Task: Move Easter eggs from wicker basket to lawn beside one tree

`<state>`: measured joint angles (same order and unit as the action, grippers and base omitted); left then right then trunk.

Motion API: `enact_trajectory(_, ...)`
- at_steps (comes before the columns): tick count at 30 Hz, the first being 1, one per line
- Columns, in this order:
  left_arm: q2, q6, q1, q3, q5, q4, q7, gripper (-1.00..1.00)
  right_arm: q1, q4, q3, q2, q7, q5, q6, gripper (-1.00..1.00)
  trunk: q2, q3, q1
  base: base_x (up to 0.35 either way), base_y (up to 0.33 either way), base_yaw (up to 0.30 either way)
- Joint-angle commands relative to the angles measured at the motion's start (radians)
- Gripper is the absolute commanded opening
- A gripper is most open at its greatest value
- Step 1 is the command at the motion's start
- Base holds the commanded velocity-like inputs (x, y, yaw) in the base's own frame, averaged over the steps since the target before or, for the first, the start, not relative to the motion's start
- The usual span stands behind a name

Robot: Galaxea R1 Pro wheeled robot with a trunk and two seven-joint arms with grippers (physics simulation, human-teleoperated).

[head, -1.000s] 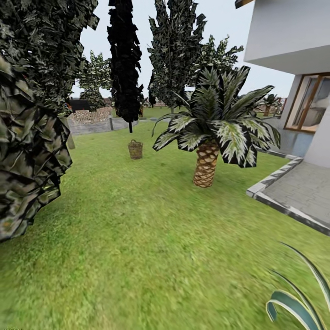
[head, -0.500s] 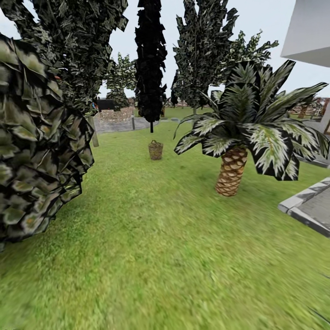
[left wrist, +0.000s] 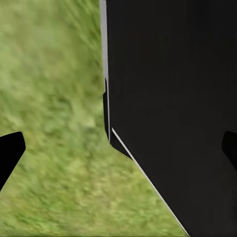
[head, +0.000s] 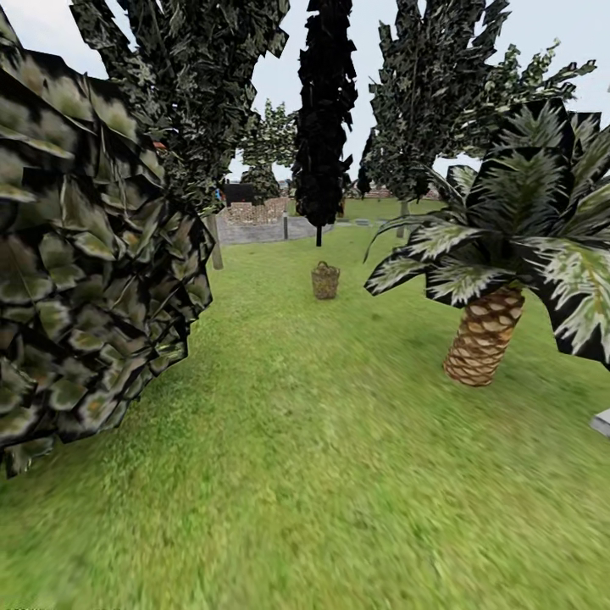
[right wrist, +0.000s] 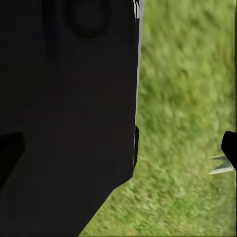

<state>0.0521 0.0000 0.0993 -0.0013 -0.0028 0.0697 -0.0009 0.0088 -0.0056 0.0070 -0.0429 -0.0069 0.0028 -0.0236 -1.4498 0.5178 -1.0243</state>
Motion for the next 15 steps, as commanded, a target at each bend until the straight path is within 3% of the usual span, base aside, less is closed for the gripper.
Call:
enact_trajectory(1,0.000,0.000,0.000,0.000,0.000,0.001,0.000,1.00,0.000,-0.001,0.000,0.000,-0.001,0.000,-0.002,1.00,0.000,0.001,-0.001,0.329,0.000,0.288)
enact_trajectory(6,0.000,0.000,0.000,0.000,0.000,0.002,0.000,1.00,0.000,-0.001,0.000,0.000,-0.001,0.000,-0.003,1.00,0.000,0.001,-0.001,0.329,0.000,0.279)
enact_trajectory(15,0.000,0.000,0.000,0.000,0.000,0.002,-0.001,1.00,0.000,-0.001,0.002,-0.001,0.002,0.000,-0.003,1.00,0.000,0.001,-0.001,0.329,0.000,0.017)
